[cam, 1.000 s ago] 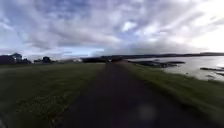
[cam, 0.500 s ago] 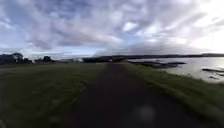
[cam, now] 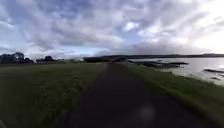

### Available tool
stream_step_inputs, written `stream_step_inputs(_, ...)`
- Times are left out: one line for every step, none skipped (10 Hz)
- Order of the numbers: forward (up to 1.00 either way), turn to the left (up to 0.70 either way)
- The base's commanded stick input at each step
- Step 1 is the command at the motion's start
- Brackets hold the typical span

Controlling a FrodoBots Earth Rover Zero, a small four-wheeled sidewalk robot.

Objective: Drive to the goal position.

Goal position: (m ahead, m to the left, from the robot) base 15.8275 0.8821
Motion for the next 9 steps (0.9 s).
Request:
stream_step_inputs(0.70,0.00)
stream_step_inputs(0.70,0.00)
stream_step_inputs(0.70,0.00)
stream_step_inputs(0.70,0.00)
stream_step_inputs(0.70,0.00)
stream_step_inputs(0.70,0.00)
stream_step_inputs(0.70,0.00)
stream_step_inputs(0.70,0.00)
stream_step_inputs(0.70,0.00)
